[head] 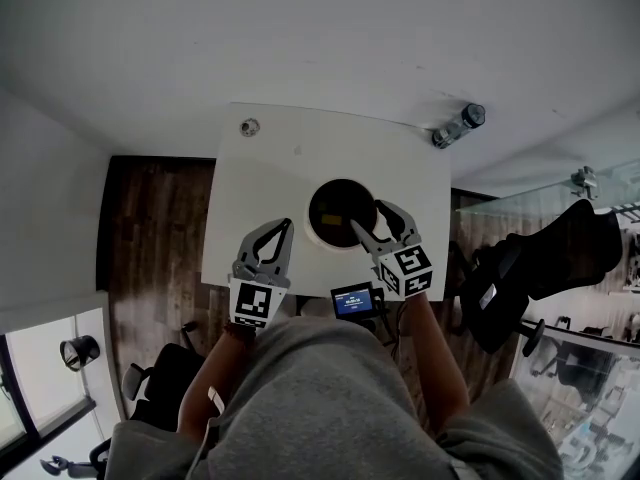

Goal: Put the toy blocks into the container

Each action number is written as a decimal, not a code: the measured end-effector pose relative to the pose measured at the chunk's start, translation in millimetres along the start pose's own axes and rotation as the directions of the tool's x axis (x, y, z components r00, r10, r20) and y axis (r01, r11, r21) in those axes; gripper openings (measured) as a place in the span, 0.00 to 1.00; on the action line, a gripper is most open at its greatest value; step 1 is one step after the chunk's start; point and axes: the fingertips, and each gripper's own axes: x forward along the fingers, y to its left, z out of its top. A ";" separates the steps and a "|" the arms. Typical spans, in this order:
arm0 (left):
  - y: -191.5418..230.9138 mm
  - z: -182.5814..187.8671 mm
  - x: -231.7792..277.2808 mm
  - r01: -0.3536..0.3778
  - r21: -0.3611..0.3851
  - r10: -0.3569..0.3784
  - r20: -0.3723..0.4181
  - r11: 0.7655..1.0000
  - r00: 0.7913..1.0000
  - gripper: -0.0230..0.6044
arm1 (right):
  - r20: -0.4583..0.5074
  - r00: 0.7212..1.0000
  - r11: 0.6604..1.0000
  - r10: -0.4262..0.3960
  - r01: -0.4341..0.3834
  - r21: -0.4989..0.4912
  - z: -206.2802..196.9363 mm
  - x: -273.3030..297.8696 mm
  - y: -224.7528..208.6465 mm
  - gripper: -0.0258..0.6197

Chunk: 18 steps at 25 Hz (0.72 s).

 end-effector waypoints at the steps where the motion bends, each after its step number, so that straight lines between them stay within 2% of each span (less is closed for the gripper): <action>1: -0.2 1.5 0.9 0.001 0.000 -0.001 0.001 1.000 1.000 0.05 | 0.018 1.000 1.000 -0.003 0.003 0.005 4.7 -2.8 -1.1 0.45; 9: 2.0 36.0 19.2 0.016 0.012 -0.017 0.068 1.000 0.998 0.05 | 0.173 0.984 0.999 -0.039 0.043 -0.017 61.3 -30.9 -4.7 0.41; 13: 5.0 75.1 31.8 0.007 0.009 -0.008 0.155 1.000 0.988 0.05 | 0.287 0.954 0.995 -0.084 0.097 -0.029 99.8 -51.7 -6.8 0.33; 18: 2.2 127.5 37.6 -0.020 -0.023 0.025 0.274 1.000 0.961 0.05 | 0.393 0.912 0.987 -0.120 0.151 -0.048 134.5 -73.5 -2.8 0.27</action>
